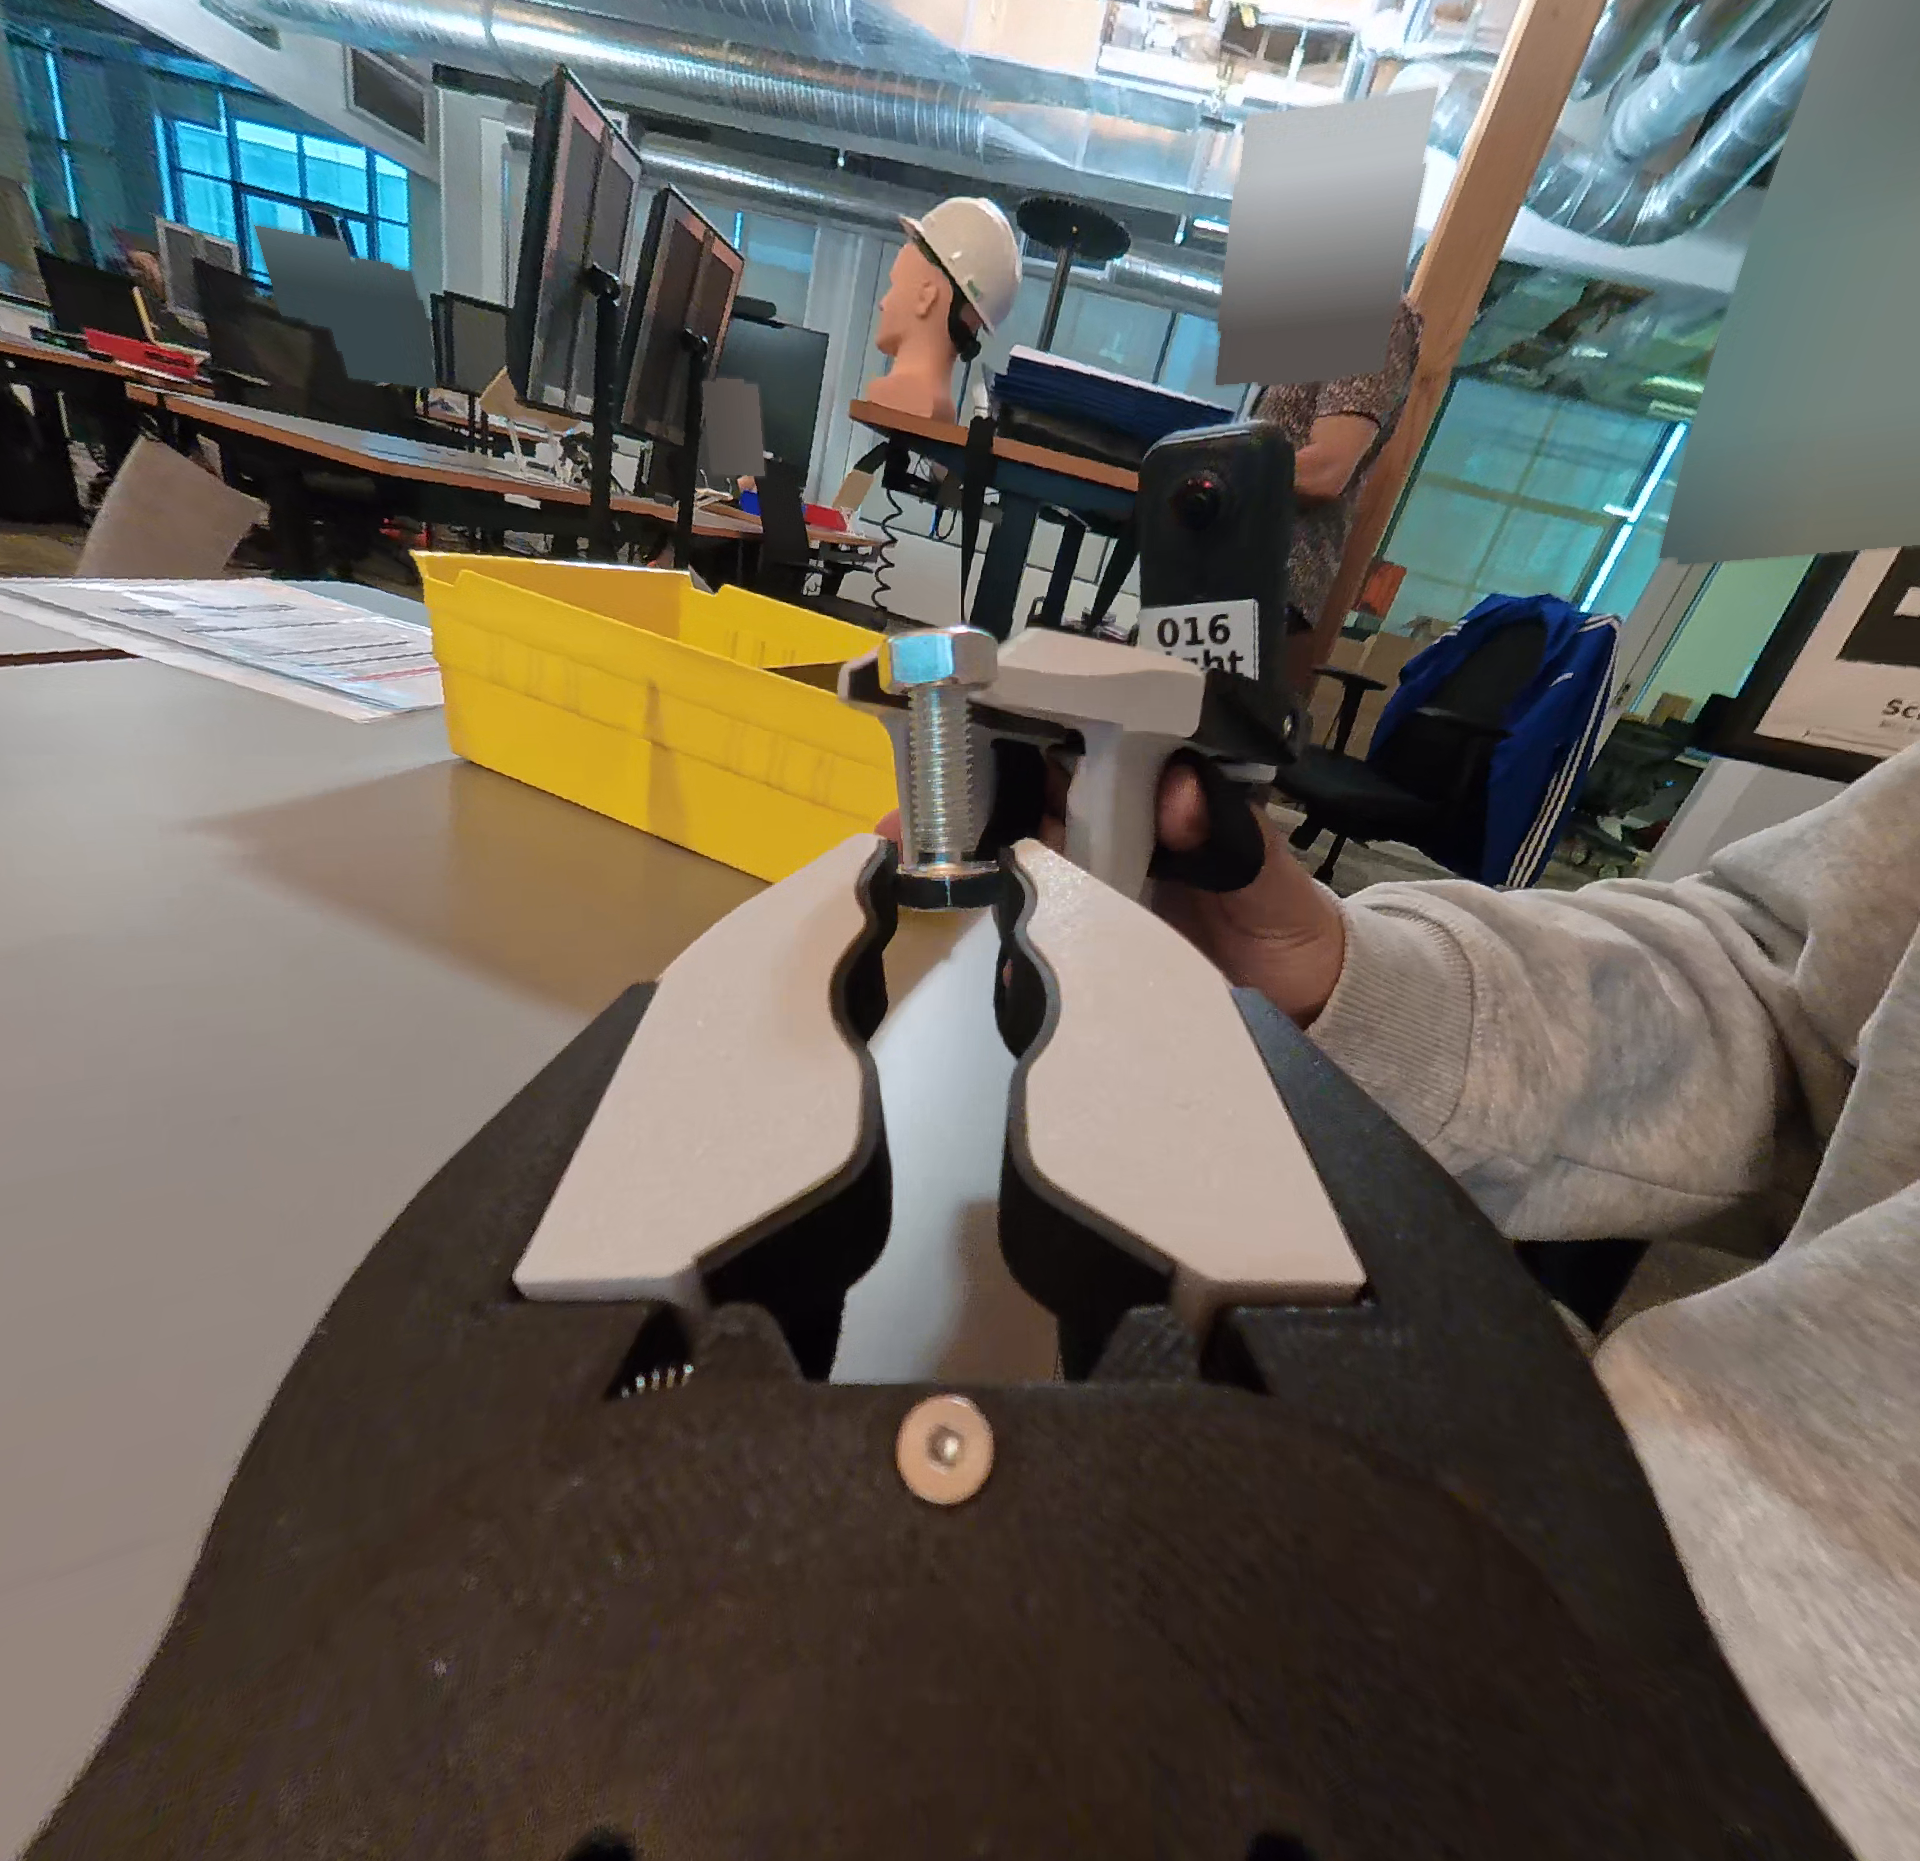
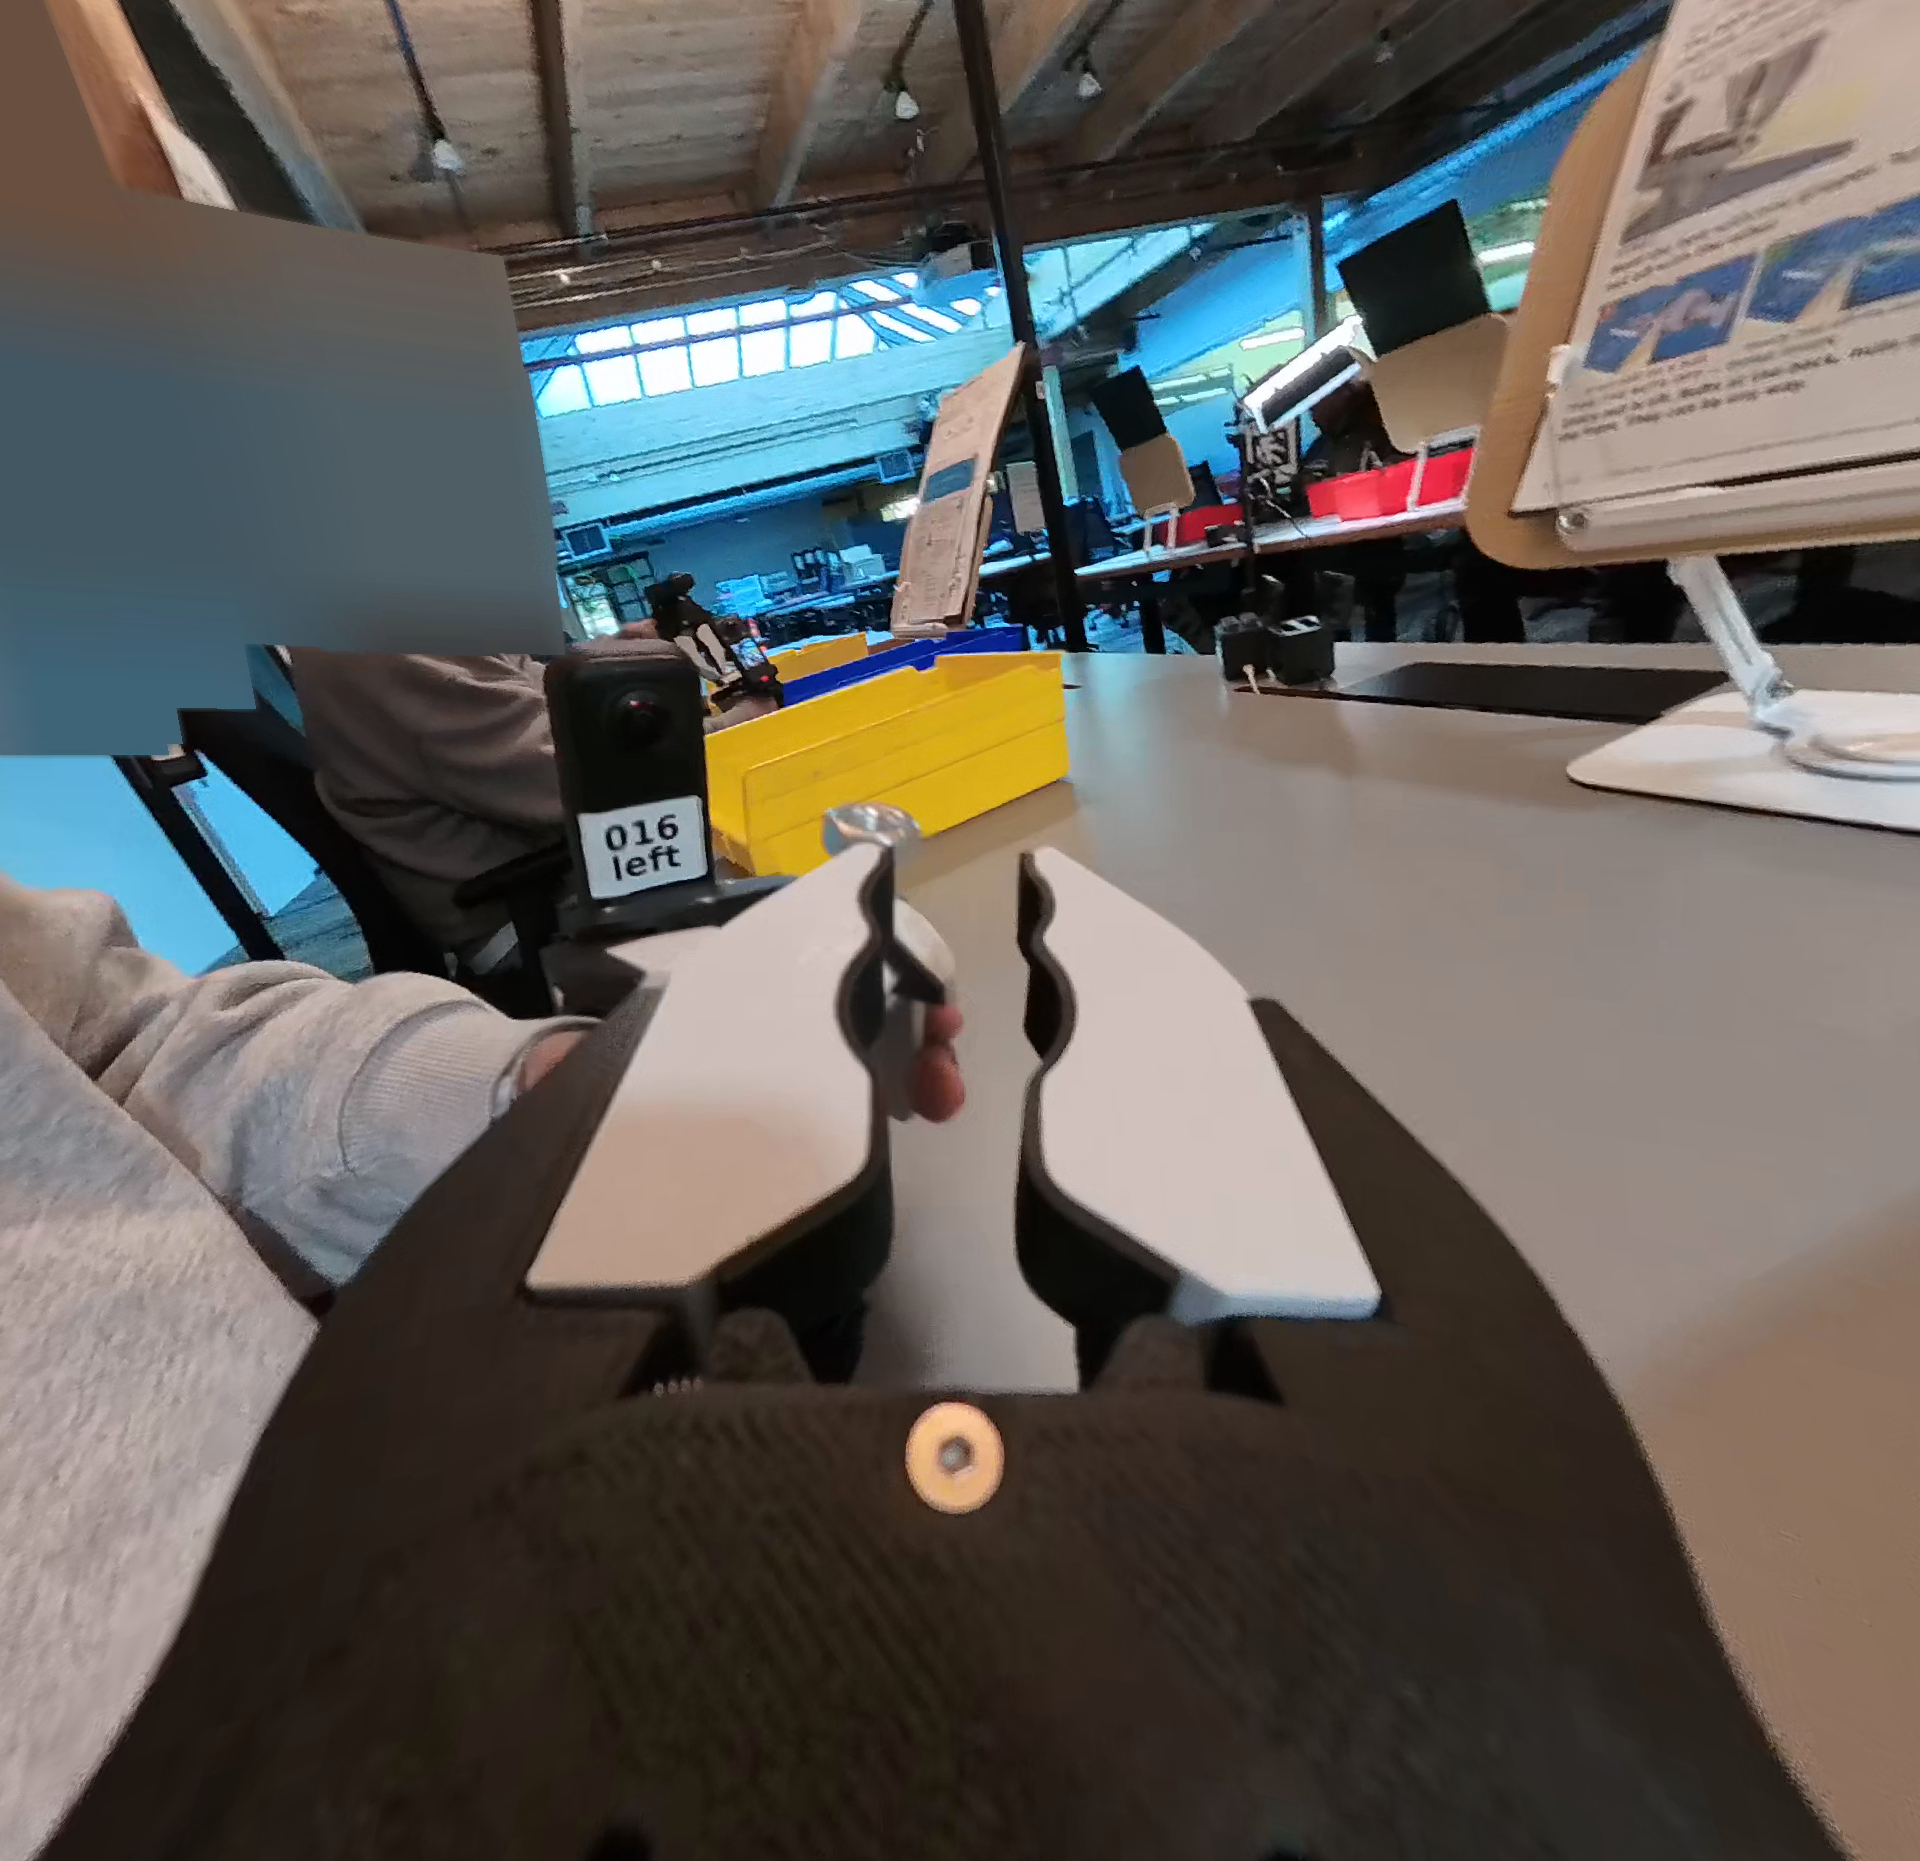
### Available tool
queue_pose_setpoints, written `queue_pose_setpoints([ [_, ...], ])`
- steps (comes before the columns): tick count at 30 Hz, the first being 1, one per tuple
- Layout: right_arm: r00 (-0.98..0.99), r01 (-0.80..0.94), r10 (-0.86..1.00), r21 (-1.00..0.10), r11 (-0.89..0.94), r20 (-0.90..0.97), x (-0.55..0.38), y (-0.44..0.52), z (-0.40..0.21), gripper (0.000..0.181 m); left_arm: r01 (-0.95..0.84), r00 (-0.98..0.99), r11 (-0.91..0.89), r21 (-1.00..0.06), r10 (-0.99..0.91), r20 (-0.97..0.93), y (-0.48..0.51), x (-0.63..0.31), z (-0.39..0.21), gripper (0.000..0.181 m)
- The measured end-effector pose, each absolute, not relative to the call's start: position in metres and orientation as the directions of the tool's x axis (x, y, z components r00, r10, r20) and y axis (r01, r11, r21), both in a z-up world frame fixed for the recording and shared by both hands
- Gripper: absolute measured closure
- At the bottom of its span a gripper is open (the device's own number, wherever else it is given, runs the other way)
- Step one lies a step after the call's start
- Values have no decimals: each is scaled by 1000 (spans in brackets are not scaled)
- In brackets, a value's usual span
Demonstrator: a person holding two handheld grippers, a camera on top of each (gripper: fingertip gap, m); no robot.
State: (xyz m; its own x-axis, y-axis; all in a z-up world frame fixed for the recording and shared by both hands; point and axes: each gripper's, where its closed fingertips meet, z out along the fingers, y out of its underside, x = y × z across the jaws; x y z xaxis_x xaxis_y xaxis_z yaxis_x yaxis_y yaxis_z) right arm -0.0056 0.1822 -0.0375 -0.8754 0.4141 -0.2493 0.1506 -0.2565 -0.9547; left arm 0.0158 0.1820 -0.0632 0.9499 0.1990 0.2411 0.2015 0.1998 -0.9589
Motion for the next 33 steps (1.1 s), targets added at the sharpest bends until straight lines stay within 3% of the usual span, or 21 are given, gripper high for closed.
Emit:
queue_pose_setpoints([
  [8,-906,133,353,-949,-285,-233,5,178,-28,152,192,953,183,-964,201,227,184,17,-66,163],
  [18,-869,160,421,-953,-256,-259,-8,184,-39,161,197,954,203,-959,184,235,183,18,-62,163],
  [26,-914,124,342,-953,-278,-219,8,176,-28,152,192,957,189,-963,180,226,185,20,-64,163],
  [33,-865,177,417,-948,-266,-279,-9,184,-40,160,196,955,198,-960,183,233,183,19,-63,163],
])
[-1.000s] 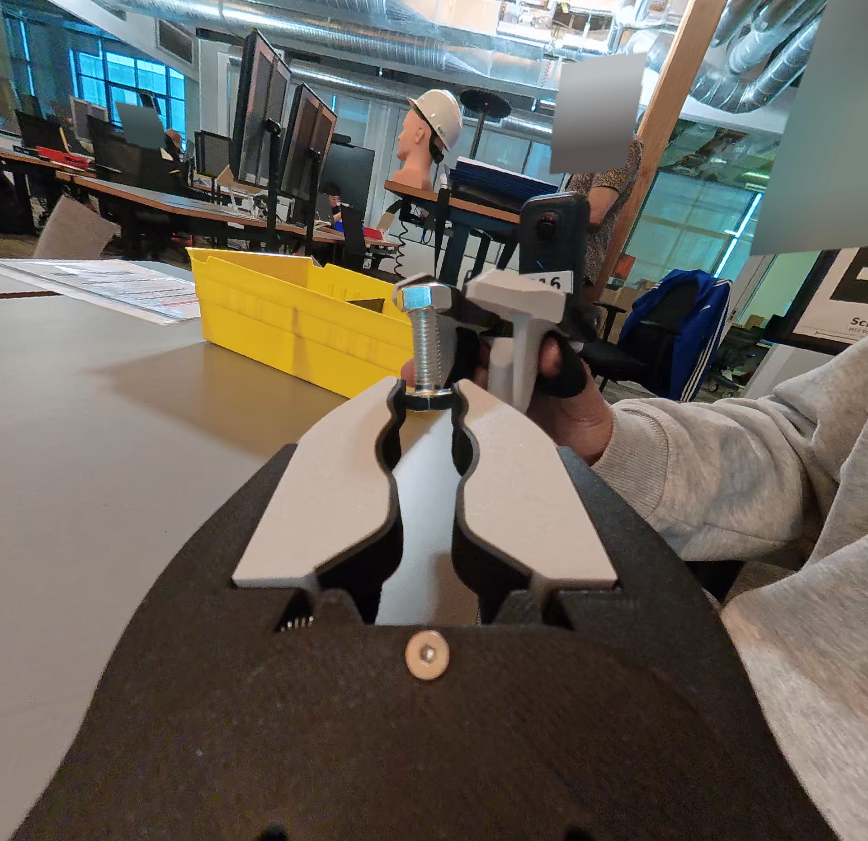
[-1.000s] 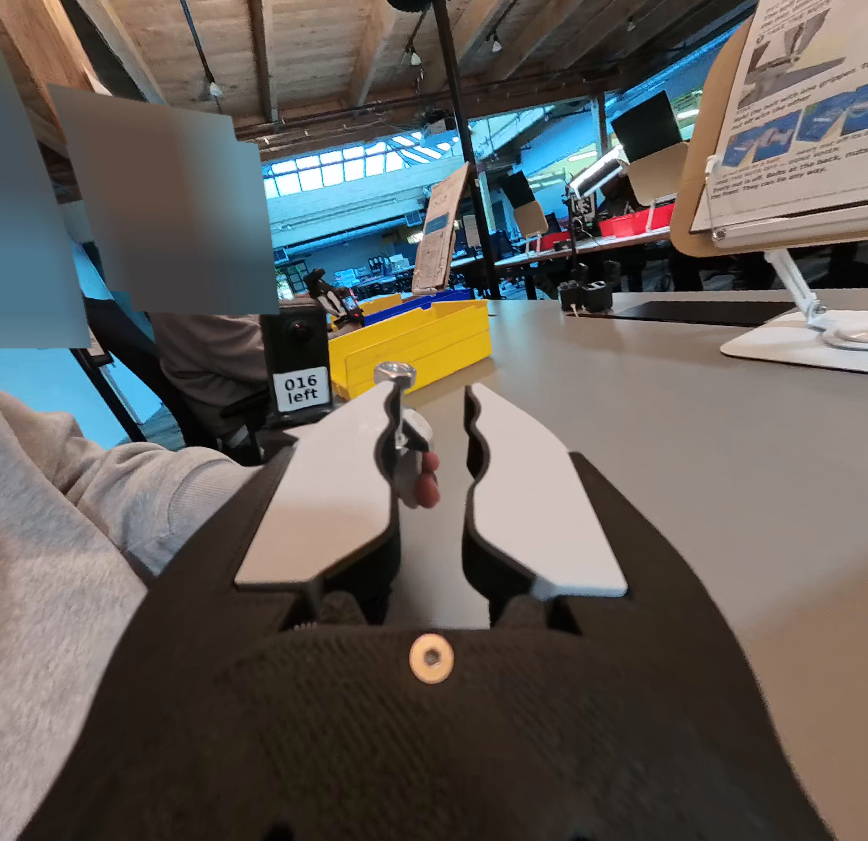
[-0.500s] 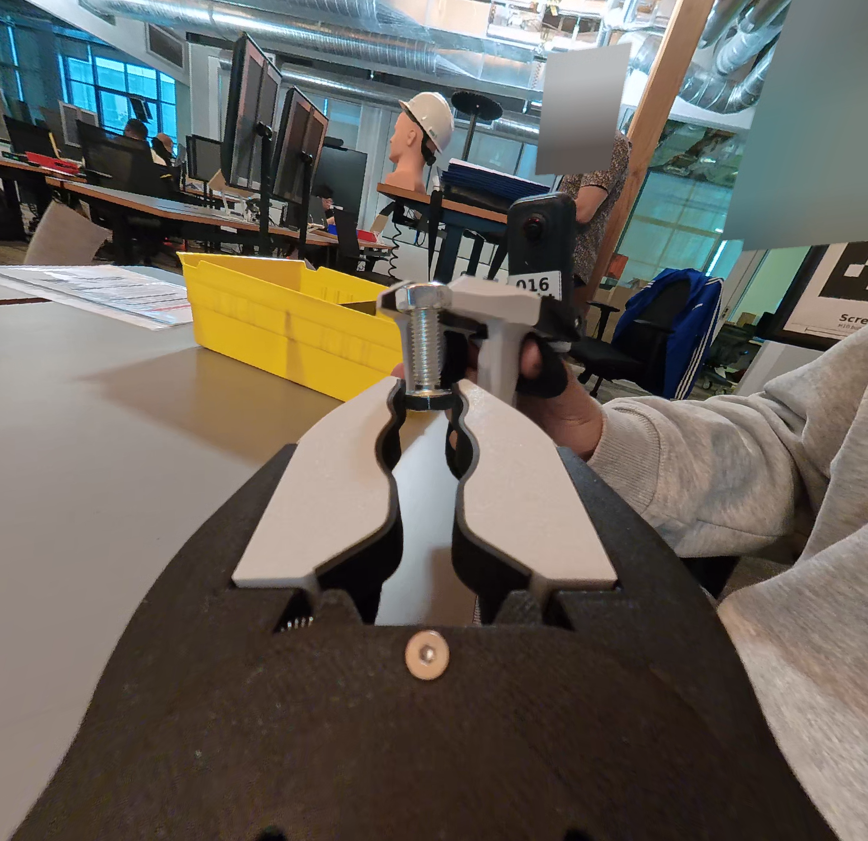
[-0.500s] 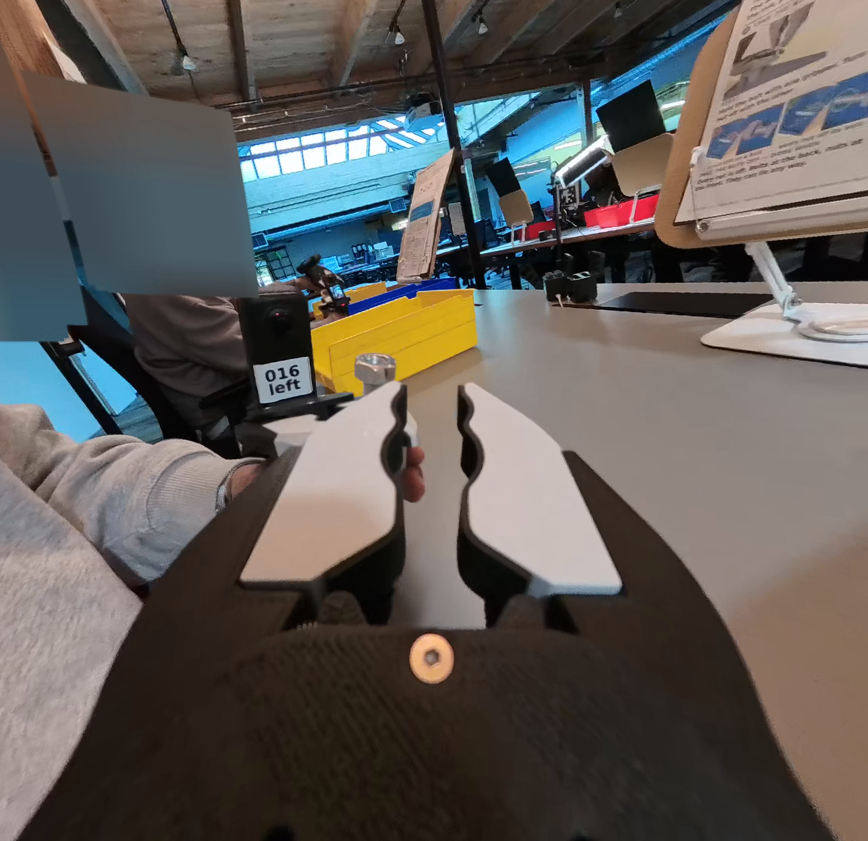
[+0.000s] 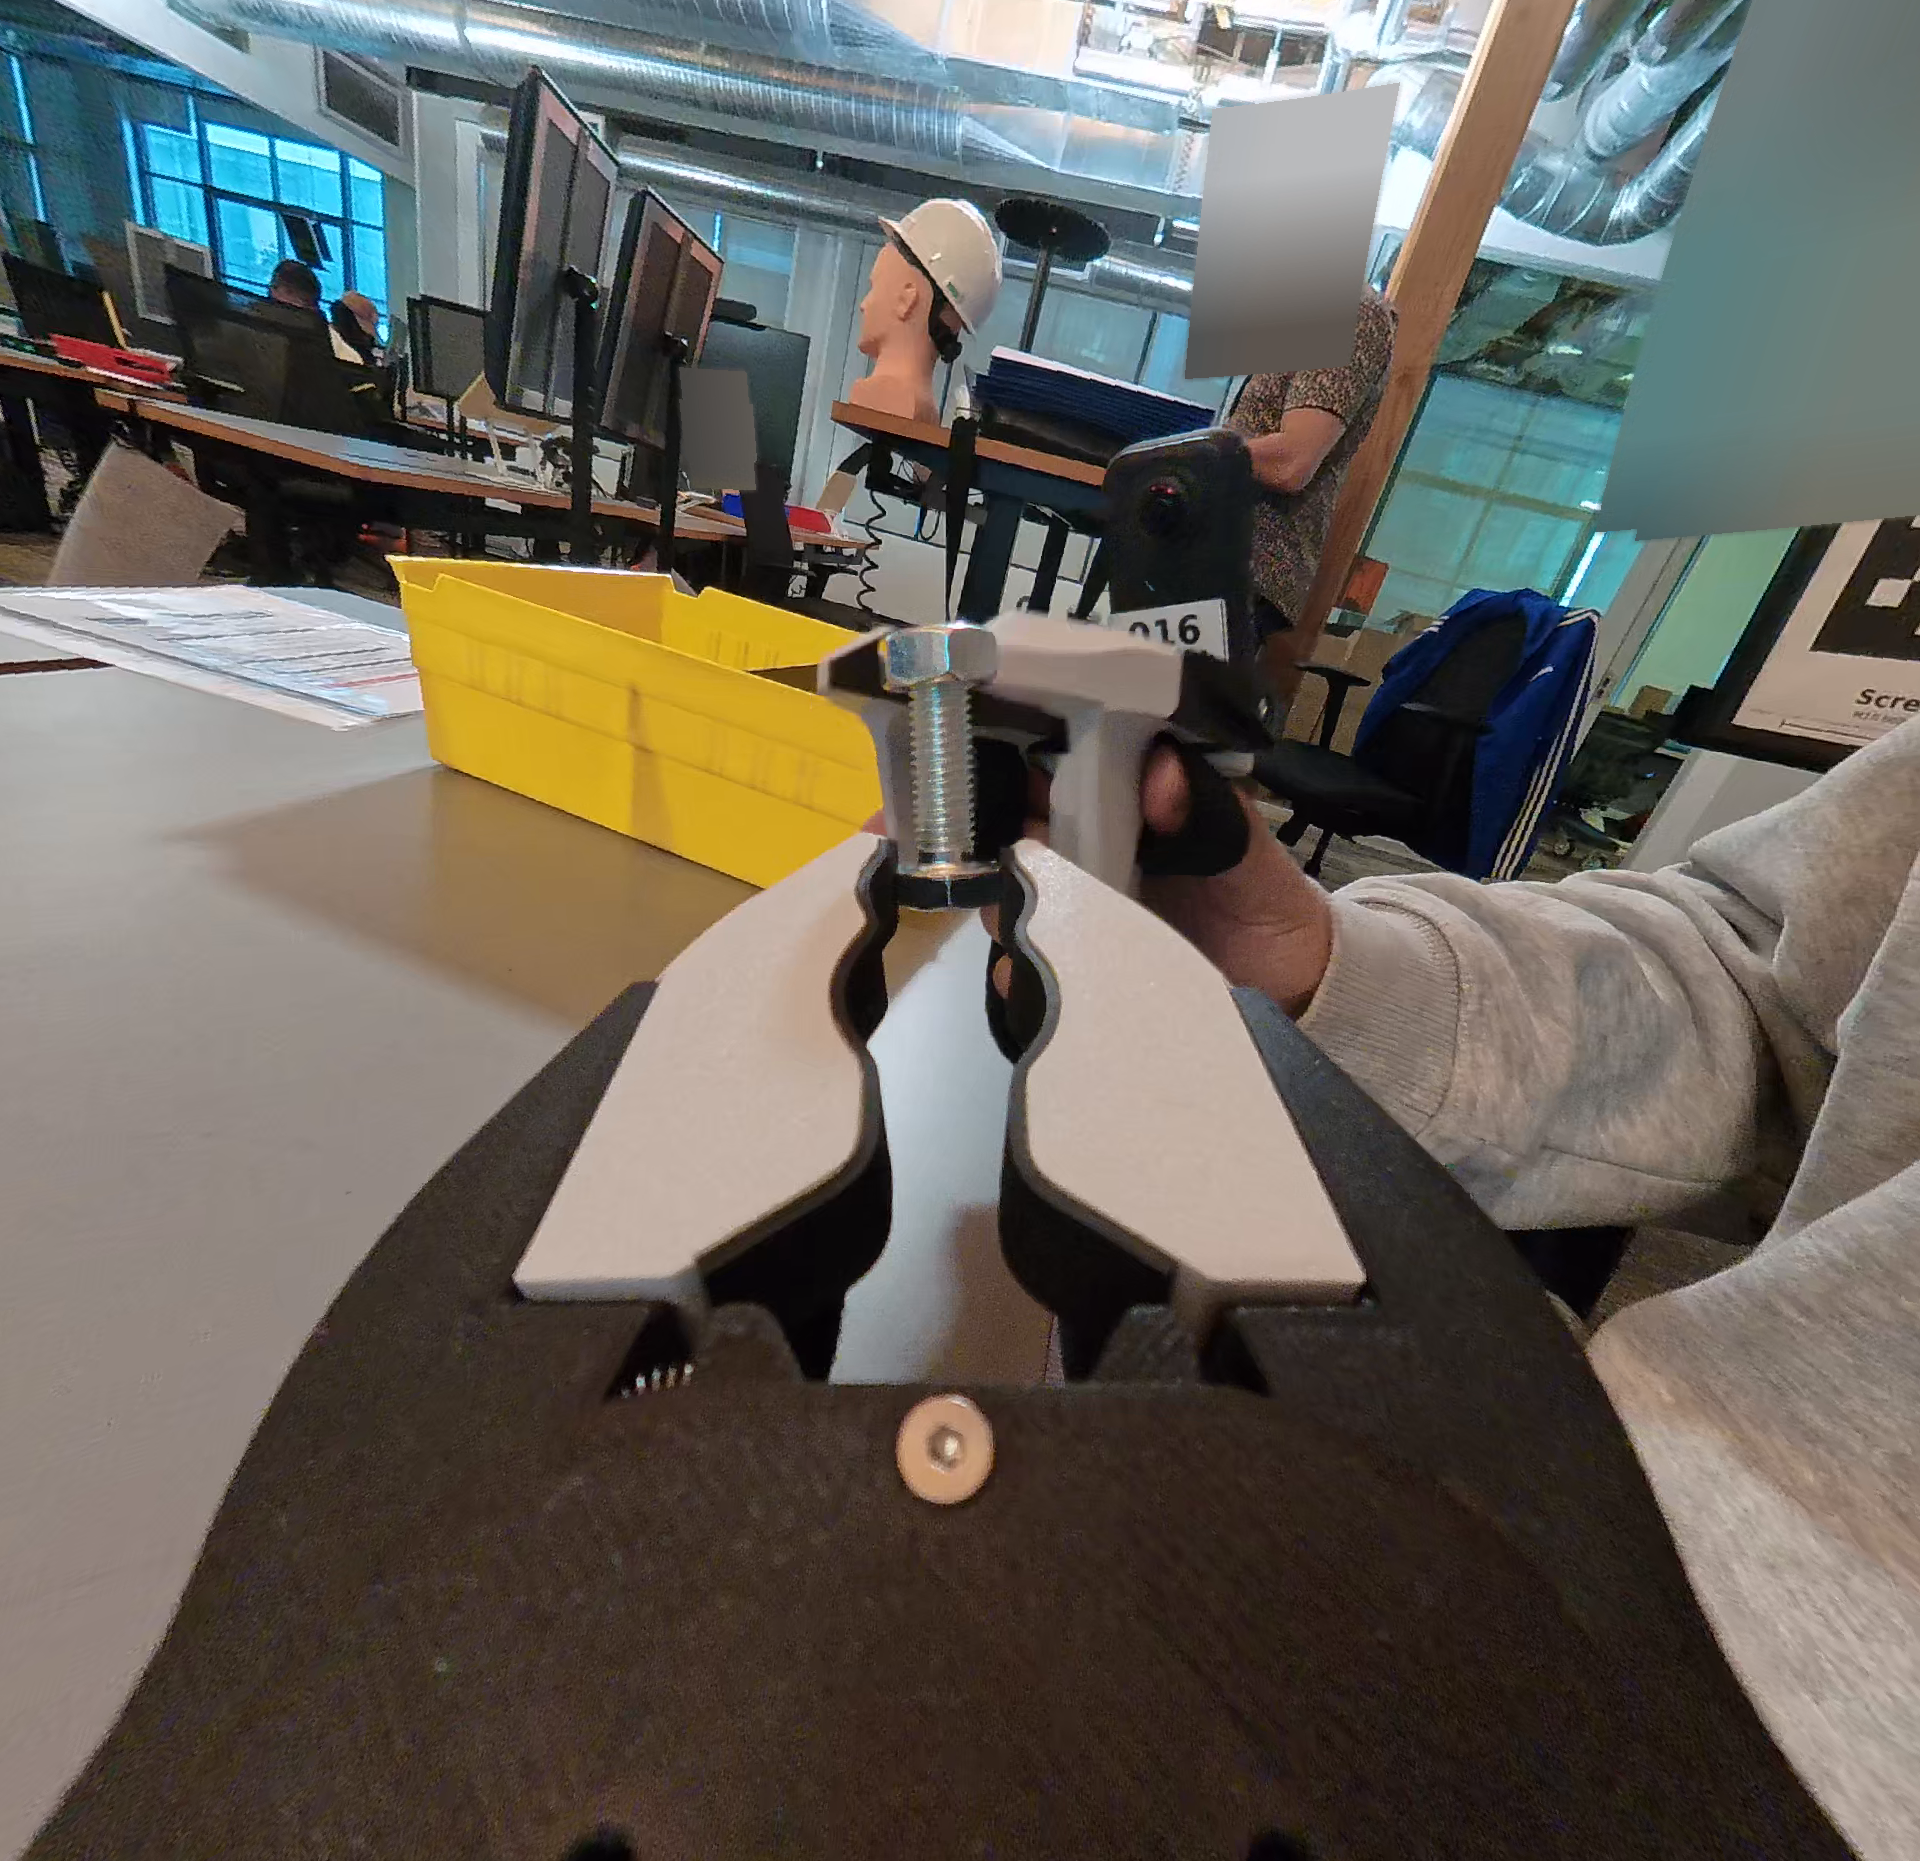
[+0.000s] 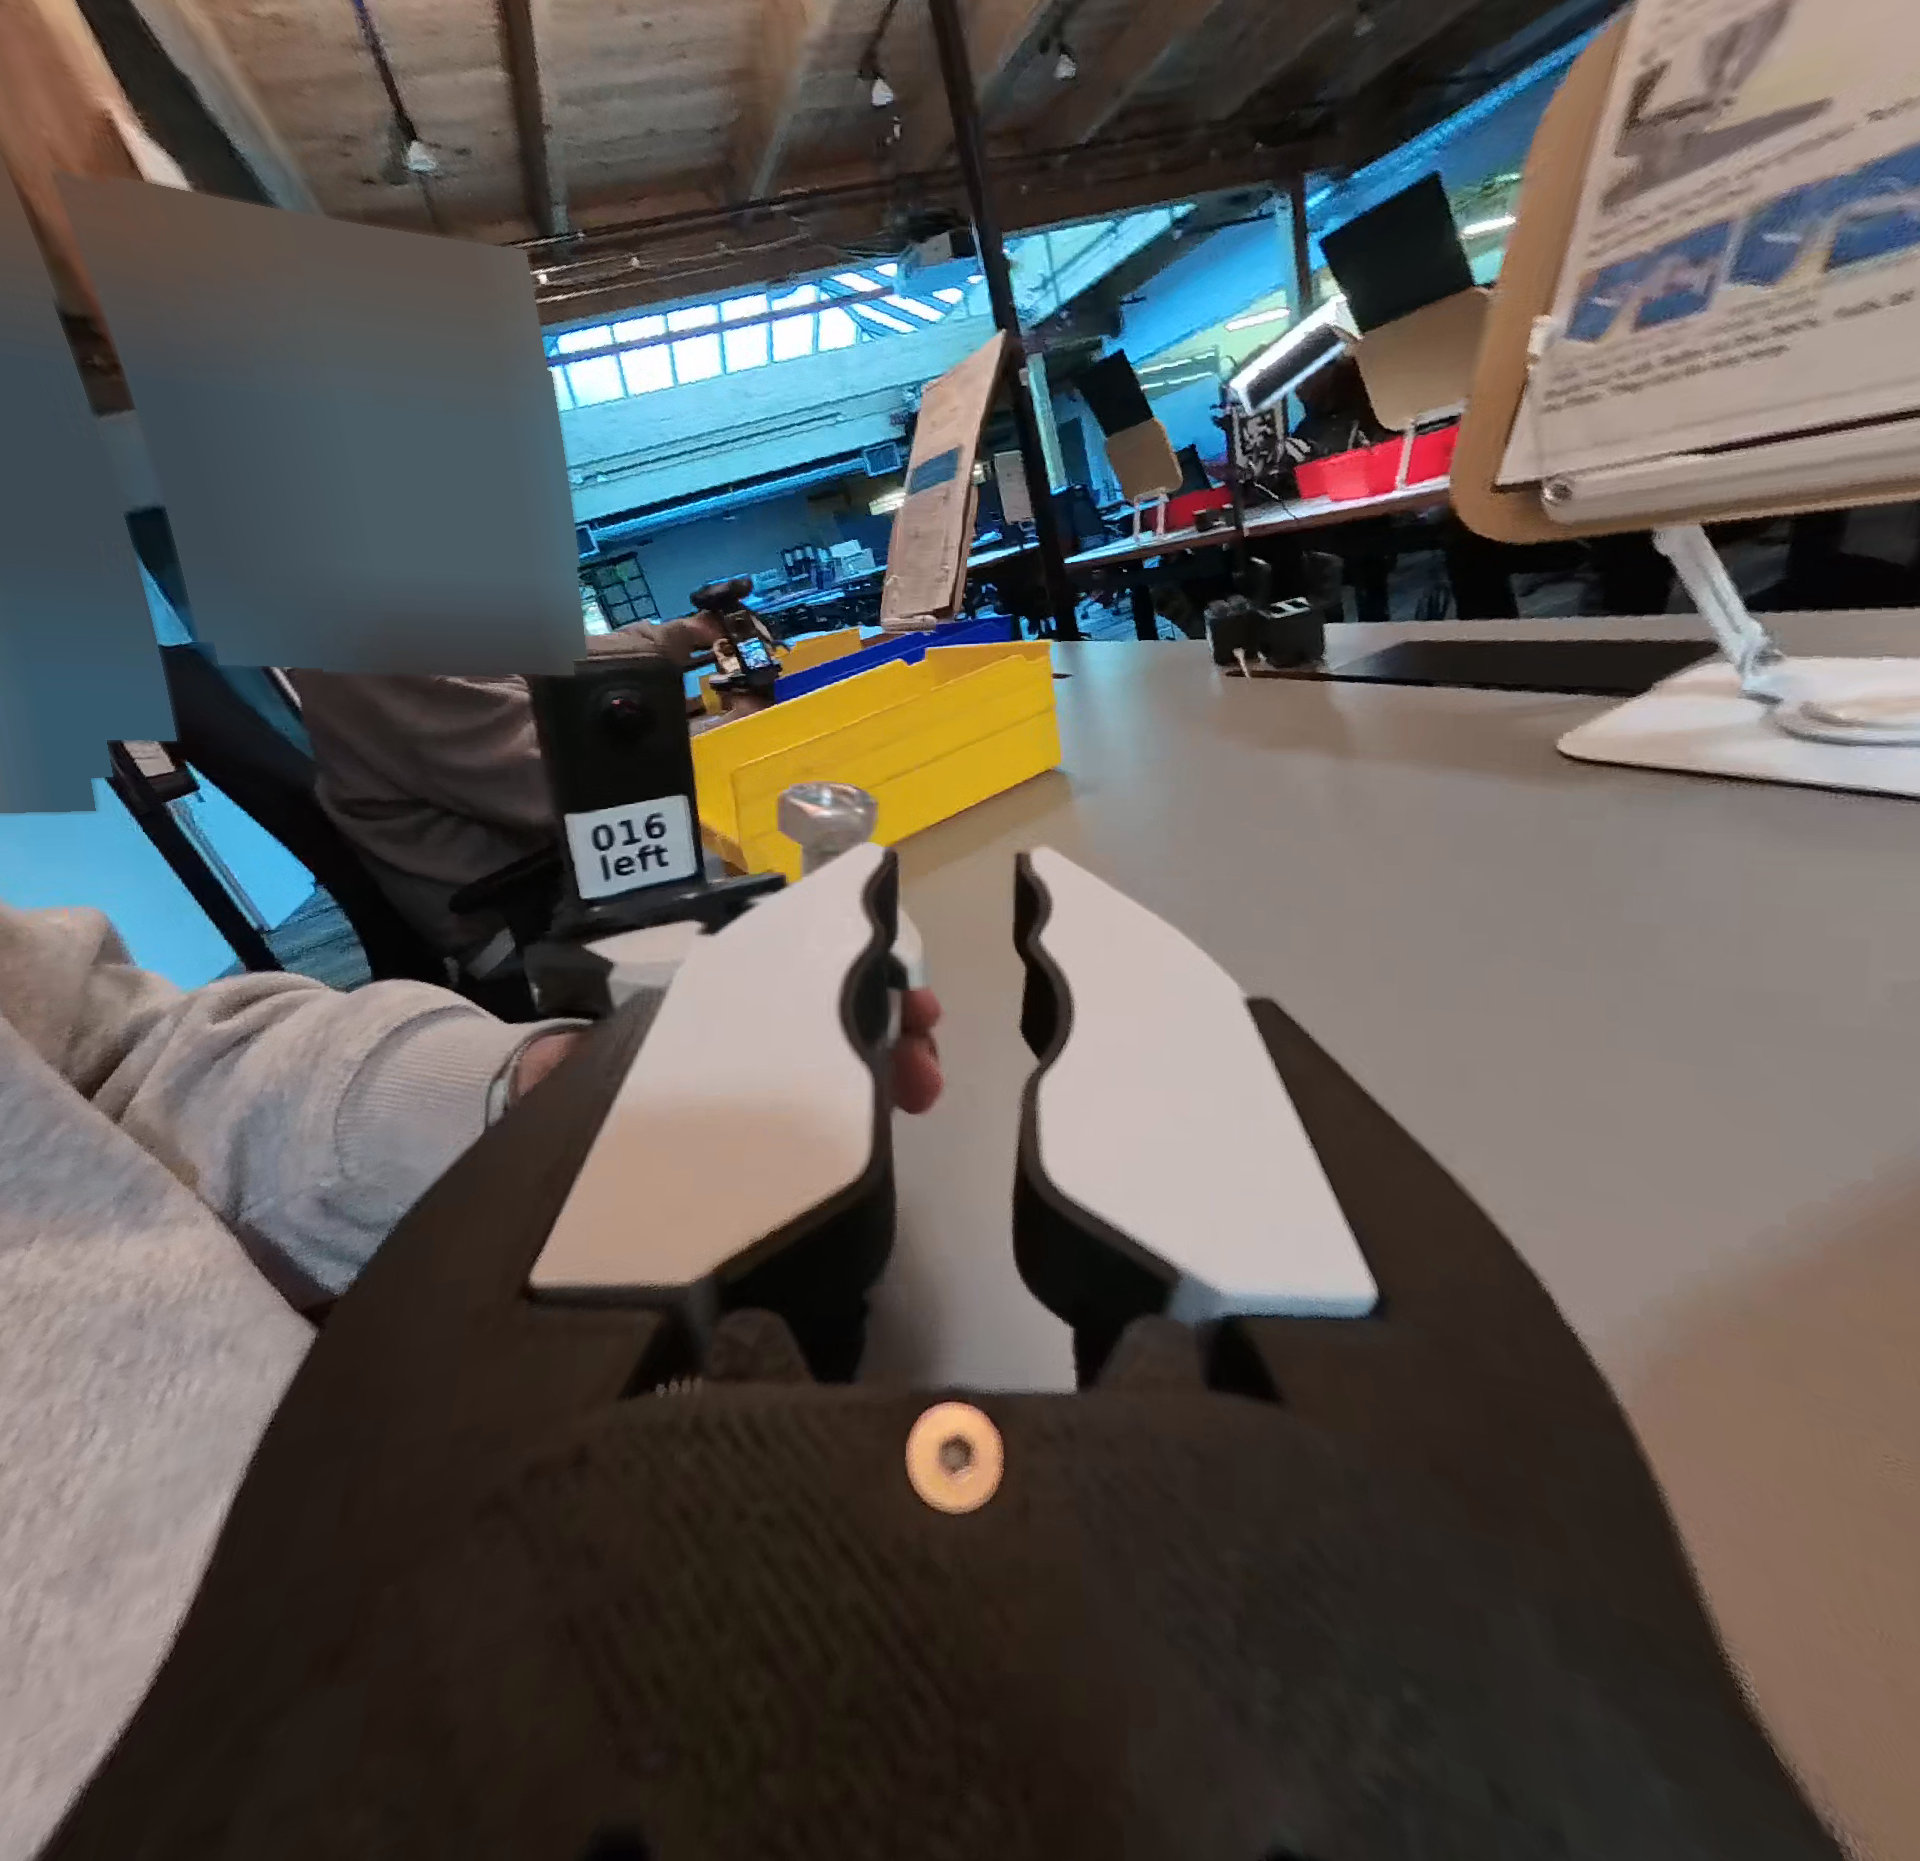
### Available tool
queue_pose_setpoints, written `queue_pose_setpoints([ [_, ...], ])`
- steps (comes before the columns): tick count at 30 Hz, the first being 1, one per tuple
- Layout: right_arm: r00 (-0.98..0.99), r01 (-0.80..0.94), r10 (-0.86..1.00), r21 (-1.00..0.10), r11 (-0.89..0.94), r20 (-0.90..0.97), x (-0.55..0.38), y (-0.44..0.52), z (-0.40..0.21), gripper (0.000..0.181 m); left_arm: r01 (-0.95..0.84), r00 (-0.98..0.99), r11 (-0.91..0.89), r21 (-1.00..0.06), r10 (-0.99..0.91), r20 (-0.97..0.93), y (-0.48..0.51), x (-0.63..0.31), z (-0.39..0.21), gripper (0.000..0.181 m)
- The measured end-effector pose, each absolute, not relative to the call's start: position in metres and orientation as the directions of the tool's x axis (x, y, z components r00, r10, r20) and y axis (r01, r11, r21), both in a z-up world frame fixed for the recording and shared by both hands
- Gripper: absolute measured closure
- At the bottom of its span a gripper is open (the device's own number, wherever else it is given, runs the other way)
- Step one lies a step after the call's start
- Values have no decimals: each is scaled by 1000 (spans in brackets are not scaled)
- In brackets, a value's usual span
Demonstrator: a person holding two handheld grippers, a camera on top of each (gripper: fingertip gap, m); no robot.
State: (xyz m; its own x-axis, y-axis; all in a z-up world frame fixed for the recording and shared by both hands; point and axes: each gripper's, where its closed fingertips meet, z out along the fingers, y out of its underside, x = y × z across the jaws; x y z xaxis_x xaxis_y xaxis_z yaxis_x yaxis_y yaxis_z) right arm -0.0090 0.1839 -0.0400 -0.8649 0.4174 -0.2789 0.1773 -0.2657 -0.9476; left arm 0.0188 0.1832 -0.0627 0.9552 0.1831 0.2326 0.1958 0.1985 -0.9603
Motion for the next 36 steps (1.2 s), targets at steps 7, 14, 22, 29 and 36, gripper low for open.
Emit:
queue_pose_setpoints([
  [7,-903,163,331,-932,-323,-273,4,181,-26,152,186,957,182,-965,188,220,185,20,-65,163],
  [14,-874,182,394,-944,-276,-284,-5,181,-38,158,190,957,198,-962,181,226,183,20,-62,163],
  [22,-913,164,312,-937,-309,-263,8,177,-26,151,185,958,189,-964,185,220,184,20,-64,163],
  [29,-867,235,375,-932,-275,-329,-6,178,-43,159,183,959,198,-963,180,220,183,21,-62,162],
  [36,-902,192,319,-932,-309,-291,4,178,-29,155,173,960,193,-966,187,209,184,21,-63,163],
])
